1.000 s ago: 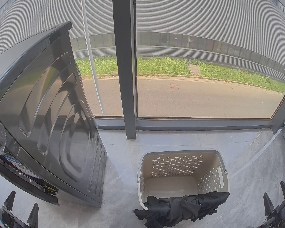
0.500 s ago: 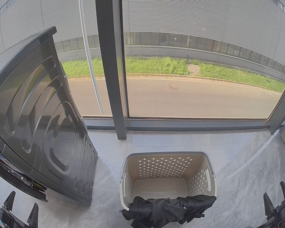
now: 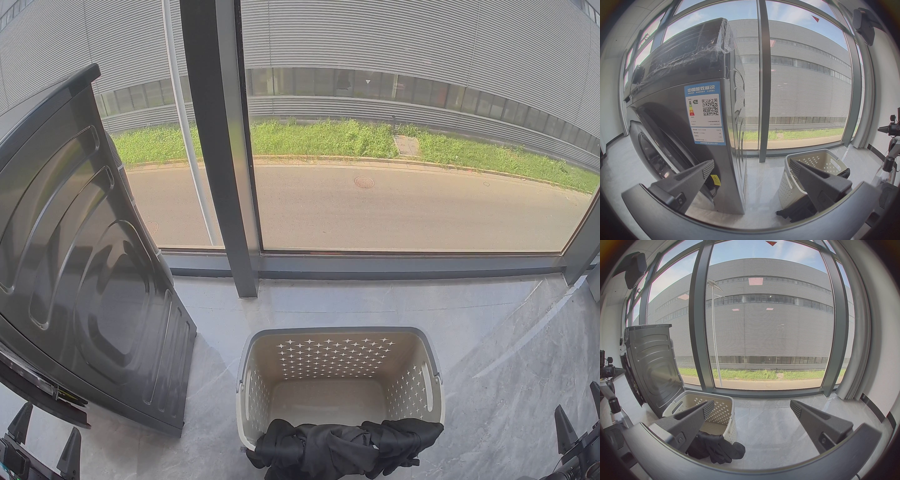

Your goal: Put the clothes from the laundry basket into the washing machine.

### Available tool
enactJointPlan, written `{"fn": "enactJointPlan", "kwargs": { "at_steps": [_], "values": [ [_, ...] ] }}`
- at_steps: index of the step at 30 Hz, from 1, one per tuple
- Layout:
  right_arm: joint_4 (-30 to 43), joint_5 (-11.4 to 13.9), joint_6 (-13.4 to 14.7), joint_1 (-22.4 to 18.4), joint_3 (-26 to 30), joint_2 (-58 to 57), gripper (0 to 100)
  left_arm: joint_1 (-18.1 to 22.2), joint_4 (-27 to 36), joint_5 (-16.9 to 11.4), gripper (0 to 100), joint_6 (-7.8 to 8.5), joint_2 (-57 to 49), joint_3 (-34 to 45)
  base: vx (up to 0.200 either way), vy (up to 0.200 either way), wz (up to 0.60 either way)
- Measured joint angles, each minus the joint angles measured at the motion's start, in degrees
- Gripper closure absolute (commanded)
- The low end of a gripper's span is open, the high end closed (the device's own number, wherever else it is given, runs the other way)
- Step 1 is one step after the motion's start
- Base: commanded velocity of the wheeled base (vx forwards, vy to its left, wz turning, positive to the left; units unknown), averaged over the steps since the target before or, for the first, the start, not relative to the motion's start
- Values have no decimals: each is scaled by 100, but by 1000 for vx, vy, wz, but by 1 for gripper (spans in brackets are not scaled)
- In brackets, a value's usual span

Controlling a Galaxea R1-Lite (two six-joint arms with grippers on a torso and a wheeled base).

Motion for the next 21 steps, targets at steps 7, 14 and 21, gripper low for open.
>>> {"fn": "enactJointPlan", "kwargs": {
  "at_steps": [7, 14, 21],
  "values": [
    [2, 0, 0, 0, 0, 0, 0, 2, 0, 9, 0, -13, 2, 0, 29, 0, 0],
    [0, 2, 0, -2, 0, 0, 0, -2, 2, 13, 0, -18, 0, 0, 0, -114, 0],
    [2, 0, 0, 0, 0, 0, 0, -2, 0, 13, 0, -18, 0, 0, 0, -57, 0]
  ]
}}
